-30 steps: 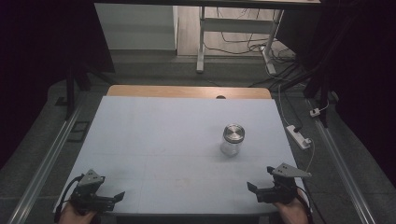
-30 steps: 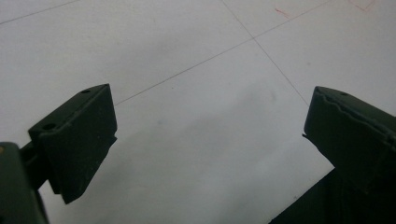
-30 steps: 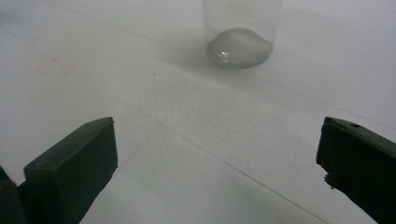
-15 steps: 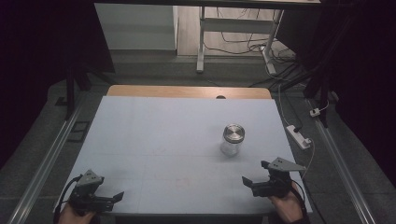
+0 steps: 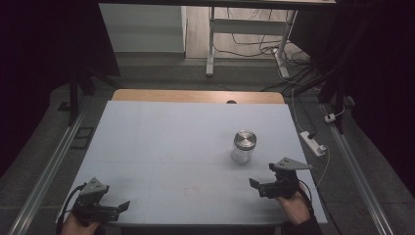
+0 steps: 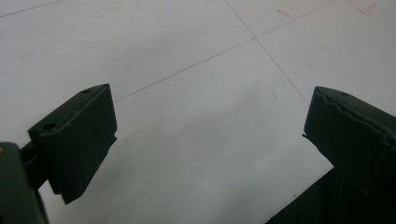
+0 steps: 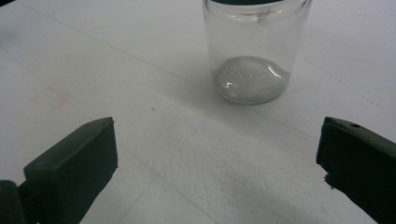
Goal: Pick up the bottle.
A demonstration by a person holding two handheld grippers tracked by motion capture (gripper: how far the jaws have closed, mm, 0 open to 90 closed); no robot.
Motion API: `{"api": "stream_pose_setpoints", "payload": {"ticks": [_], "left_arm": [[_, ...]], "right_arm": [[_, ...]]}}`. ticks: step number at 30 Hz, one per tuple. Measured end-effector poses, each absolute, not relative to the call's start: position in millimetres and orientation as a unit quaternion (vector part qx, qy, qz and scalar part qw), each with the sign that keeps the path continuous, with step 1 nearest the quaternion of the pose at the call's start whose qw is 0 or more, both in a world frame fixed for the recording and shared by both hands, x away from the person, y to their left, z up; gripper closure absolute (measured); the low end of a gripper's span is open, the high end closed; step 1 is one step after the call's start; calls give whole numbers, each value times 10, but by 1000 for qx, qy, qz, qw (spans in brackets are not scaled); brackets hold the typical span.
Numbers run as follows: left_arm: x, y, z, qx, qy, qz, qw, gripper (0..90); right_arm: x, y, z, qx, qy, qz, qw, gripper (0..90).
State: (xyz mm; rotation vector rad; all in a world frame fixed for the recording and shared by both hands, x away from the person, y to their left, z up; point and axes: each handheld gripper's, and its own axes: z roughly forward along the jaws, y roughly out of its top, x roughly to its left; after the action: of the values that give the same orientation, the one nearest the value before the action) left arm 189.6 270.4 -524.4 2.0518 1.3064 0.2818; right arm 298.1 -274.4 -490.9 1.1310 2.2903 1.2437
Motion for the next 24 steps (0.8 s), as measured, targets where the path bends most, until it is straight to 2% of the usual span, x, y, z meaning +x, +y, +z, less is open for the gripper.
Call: {"api": "stream_pose_setpoints", "payload": {"ticks": [13,24], "left_arm": [[1900,2708,-5246,787,503,107,340,37],[1905,2709,-5248,787,504,105,339,37]], "right_arm": [[3256,-2679,-4947,415,791,427,139,0],[3448,-2555,-4961,407,801,408,163,0]]}}
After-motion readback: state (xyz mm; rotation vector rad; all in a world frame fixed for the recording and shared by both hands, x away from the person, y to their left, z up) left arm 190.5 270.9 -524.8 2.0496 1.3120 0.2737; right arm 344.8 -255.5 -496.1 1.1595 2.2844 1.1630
